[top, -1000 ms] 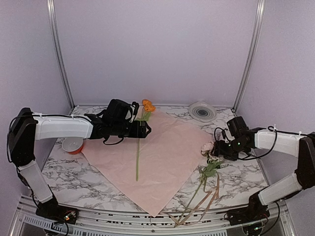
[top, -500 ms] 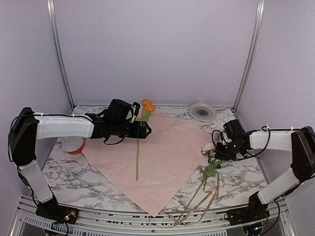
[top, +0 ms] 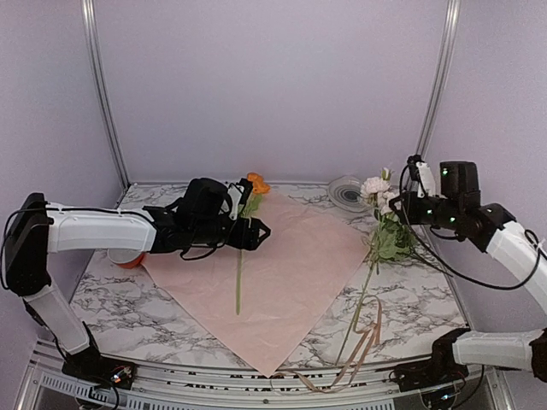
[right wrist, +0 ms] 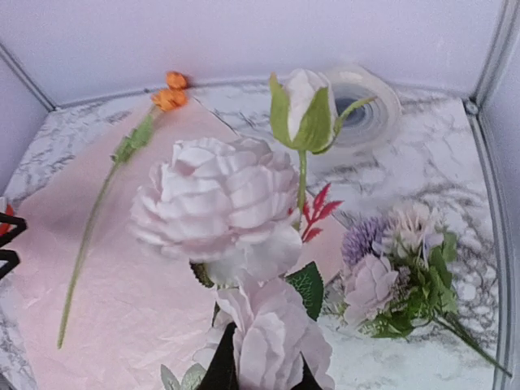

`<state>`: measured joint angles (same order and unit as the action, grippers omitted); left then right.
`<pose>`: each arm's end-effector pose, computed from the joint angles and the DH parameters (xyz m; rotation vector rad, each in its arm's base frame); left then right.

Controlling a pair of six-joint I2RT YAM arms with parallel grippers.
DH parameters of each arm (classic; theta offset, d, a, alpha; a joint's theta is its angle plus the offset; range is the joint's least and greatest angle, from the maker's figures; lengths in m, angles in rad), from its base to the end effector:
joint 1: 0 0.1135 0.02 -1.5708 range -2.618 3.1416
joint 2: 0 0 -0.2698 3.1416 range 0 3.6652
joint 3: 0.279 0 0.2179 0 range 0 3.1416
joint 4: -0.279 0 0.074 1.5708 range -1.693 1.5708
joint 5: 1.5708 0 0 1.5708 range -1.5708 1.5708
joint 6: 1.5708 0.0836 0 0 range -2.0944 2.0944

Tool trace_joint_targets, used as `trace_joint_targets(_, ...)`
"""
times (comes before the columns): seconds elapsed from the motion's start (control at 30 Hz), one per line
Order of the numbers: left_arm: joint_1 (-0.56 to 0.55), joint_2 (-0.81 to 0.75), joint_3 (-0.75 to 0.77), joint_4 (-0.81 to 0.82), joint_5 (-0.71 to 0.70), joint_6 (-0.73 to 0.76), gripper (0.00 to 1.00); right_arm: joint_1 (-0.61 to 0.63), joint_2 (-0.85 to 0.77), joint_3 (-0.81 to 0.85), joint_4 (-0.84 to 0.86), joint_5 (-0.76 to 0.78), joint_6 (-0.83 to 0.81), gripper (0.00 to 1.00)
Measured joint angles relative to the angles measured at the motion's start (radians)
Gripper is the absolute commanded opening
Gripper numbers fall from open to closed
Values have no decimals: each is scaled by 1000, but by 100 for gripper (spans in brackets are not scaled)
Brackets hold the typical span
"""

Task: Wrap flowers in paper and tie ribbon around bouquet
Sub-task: Pick up the fake flower from the corner of the board, then pass from the right arm to the left

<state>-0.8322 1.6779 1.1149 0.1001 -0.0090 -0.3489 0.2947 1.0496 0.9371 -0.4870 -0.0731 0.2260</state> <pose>0.2692 -0.2945 0.2503 0.5000 2.0532 -0.7199 0.2188 0.0728 0.2948 -0.1176 2.1899 0.3754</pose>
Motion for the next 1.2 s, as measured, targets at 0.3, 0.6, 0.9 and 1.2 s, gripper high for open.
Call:
trace_joint_targets(0.3,-211,-51,35,126,187,206,84,0,-356,12,340,-233,-99,0)
trace_joint_targets(0.6,-219,70,162,255,419,186,82,1,-110,14,647,-550,14,0)
trace_joint_targets(0.9,-225,141,185,268,370,151,44,91,5,15,860,-627,93,0)
trace_joint_targets(1.2,-225,142,192,297,336,119,0,115,57,41,886,-627,91,14)
